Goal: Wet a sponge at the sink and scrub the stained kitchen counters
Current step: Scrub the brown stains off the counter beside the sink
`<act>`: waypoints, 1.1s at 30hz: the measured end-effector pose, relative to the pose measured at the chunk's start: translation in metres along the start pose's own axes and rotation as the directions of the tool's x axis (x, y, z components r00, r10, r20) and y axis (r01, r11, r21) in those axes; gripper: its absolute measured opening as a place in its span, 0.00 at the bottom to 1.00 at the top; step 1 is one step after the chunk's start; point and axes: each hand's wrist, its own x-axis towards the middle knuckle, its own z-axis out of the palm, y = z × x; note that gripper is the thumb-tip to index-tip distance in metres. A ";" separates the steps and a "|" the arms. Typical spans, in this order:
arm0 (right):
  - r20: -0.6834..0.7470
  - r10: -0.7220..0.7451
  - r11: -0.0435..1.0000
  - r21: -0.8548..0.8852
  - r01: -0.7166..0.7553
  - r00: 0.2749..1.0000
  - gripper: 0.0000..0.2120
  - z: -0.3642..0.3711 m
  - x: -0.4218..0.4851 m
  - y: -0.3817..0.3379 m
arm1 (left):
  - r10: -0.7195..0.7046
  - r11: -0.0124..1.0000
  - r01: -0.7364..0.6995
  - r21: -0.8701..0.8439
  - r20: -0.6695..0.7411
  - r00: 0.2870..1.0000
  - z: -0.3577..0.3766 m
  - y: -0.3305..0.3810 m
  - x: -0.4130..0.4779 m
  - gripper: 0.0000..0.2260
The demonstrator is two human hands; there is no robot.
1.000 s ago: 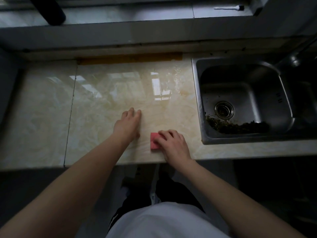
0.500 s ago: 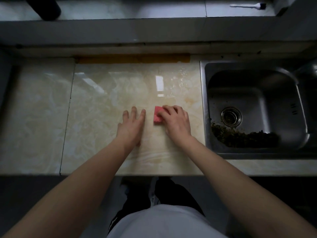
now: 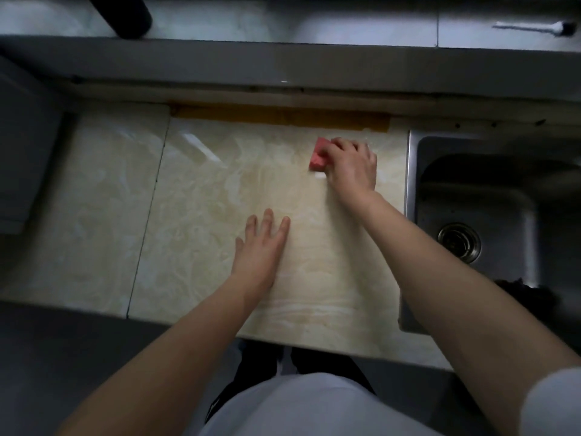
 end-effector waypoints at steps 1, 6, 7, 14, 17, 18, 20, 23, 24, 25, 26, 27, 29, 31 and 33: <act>-0.005 0.013 1.000 0.008 -0.013 1.000 0.20 0.001 -0.001 -0.002 | -0.002 1.000 0.002 -0.001 0.006 1.000 -0.001 0.000 0.000 0.53; -0.002 0.048 0.998 0.030 -0.048 0.999 0.20 0.000 -0.029 -0.004 | -0.005 1.000 0.005 0.003 0.035 0.999 -0.003 0.001 0.000 0.57; 0.006 0.049 0.999 0.021 -0.049 0.999 0.20 0.000 -0.038 -0.005 | -0.007 1.000 0.007 0.001 0.039 0.999 -0.003 0.001 0.001 0.57; -0.008 0.051 0.998 0.023 -0.051 0.999 0.18 0.012 -0.134 0.002 | -0.012 1.000 0.012 -0.021 0.016 1.000 0.000 0.001 0.003 0.59; -0.024 0.063 0.998 0.032 -0.062 0.998 0.19 0.018 -0.178 0.002 | -0.014 1.000 0.015 -0.011 0.014 1.000 0.001 0.001 0.004 0.58; -0.023 0.066 0.997 0.039 -0.065 0.998 0.18 0.020 -0.192 0.002 | -0.013 1.000 0.013 -0.004 0.010 1.000 0.001 0.001 0.004 0.57; -0.017 0.070 0.997 0.042 -0.069 0.997 0.18 0.022 -0.218 0.000 | -0.002 1.000 0.002 0.015 -0.013 1.000 0.002 0.002 0.004 0.54; -0.006 0.074 0.996 0.039 -0.074 0.997 0.17 0.024 -0.256 -0.001 | -0.006 1.000 0.007 0.007 -0.043 0.999 0.005 0.008 0.005 0.46; 0.001 0.076 0.996 0.039 -0.076 0.997 0.17 0.025 -0.267 -0.001 | -0.009 1.000 0.009 -0.009 -0.039 0.999 0.005 0.011 0.006 0.44; 0.007 0.080 0.996 0.038 -0.080 0.997 0.16 0.027 -0.279 -0.002 | -0.009 0.999 0.008 -0.031 -0.032 0.999 0.005 0.016 0.007 0.43; 0.011 0.085 0.996 0.036 -0.085 0.996 0.16 0.027 -0.290 -0.002 | -0.006 0.998 0.004 -0.065 -0.033 0.999 0.004 0.021 0.008 0.43; 0.013 0.088 0.995 0.034 -0.089 0.996 0.16 0.028 -0.300 -0.003 | -0.002 0.995 -0.002 -0.104 -0.042 0.999 0.001 0.028 0.009 0.43; 0.015 0.087 0.996 0.032 -0.088 0.996 0.16 0.030 -0.318 -0.003 | 0.042 0.987 -0.052 -0.154 -0.071 0.997 -0.005 0.043 0.009 0.46; 0.022 0.079 0.996 0.029 -0.080 0.997 0.17 0.032 -0.332 -0.003 | 0.096 0.980 -0.110 -0.164 -0.091 0.991 -0.011 0.058 0.006 0.46; 0.019 0.072 0.997 0.039 -0.073 0.997 0.18 0.034 -0.341 -0.003 | 0.119 0.979 -0.133 -0.157 -0.093 0.988 -0.009 0.068 0.004 0.46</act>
